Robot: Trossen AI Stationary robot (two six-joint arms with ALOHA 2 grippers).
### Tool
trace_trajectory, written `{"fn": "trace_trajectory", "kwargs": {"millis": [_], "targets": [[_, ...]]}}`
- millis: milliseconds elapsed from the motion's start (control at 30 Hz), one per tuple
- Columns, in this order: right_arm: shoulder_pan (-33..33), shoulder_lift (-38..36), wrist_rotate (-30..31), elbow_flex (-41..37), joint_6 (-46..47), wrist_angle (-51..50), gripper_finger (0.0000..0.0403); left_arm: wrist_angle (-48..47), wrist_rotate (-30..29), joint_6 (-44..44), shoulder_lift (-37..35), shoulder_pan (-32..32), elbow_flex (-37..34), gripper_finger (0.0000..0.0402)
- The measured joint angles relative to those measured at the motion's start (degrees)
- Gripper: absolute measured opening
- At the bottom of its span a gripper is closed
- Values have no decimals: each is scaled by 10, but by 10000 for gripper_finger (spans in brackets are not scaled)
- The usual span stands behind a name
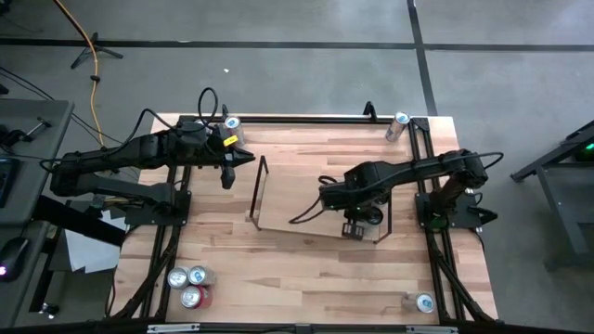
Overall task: Place canned beverage on shelf
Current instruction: Put the white soda can on the shelf aligned with the other white soda cans
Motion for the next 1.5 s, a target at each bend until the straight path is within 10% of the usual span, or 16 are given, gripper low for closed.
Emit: {"fn": "trace_trajectory", "kwargs": {"millis": [1500], "targets": [[11,162,-69,0,-47,-93,0,4,-14,0,1,0,0,0]]}}
